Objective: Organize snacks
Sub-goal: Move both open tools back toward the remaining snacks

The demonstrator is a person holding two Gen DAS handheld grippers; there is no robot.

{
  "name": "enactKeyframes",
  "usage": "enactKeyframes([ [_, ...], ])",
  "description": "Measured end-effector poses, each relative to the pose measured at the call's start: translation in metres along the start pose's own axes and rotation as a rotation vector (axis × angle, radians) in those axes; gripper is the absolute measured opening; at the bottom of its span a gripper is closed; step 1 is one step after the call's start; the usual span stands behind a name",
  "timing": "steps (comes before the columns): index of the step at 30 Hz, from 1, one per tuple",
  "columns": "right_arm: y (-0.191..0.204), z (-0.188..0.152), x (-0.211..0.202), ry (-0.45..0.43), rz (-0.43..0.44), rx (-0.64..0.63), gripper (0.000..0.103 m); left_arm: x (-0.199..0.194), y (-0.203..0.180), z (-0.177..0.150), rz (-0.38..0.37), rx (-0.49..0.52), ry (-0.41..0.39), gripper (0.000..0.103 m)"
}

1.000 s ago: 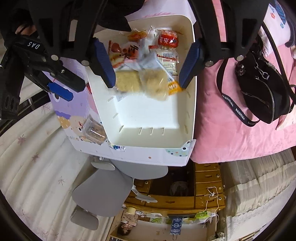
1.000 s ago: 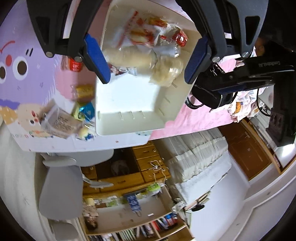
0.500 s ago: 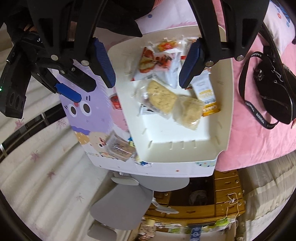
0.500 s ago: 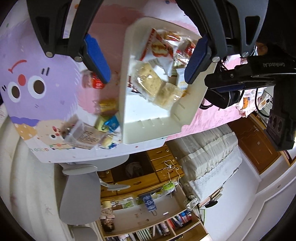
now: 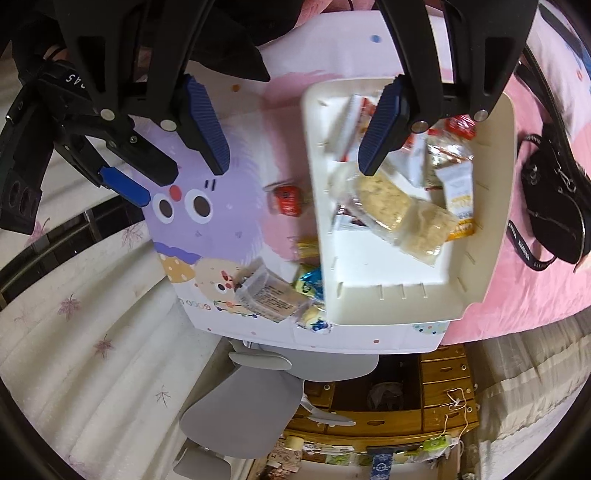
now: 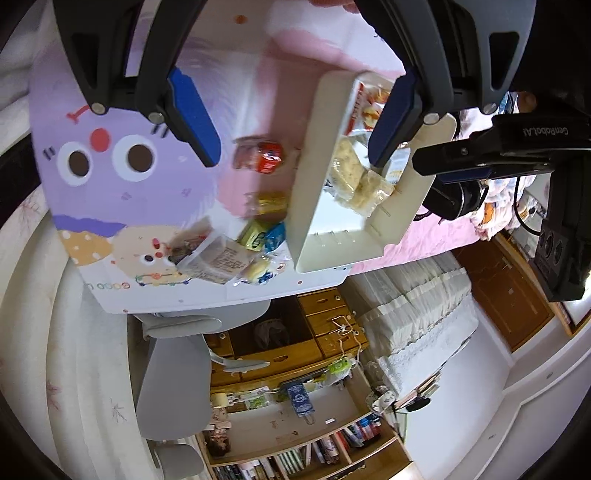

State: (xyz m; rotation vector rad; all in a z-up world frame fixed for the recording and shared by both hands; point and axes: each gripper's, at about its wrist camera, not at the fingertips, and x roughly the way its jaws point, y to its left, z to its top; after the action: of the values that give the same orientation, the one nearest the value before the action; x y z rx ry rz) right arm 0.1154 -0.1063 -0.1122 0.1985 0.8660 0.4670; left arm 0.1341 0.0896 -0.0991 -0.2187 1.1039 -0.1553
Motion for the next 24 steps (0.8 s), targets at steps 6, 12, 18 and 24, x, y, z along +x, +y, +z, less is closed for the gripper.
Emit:
enactKeyframes([
  [6,-0.037,0.007,-0.014,0.036,0.025,-0.035,0.083,0.007,-0.044,-0.008,0.067,-0.022,-0.001,0.080],
  [12,-0.067,0.015,-0.021,0.062,0.055,-0.092,0.083,0.015,-0.076,-0.015,0.124,-0.066,-0.009,0.083],
  [18,-0.095,0.024,-0.021,0.091,0.069,-0.145,0.083,0.033,-0.088,-0.024,0.256,-0.183,0.035,0.086],
  [24,-0.119,0.036,-0.018,0.127,0.069,-0.176,0.083,0.046,-0.088,-0.029,0.315,-0.314,0.067,0.086],
])
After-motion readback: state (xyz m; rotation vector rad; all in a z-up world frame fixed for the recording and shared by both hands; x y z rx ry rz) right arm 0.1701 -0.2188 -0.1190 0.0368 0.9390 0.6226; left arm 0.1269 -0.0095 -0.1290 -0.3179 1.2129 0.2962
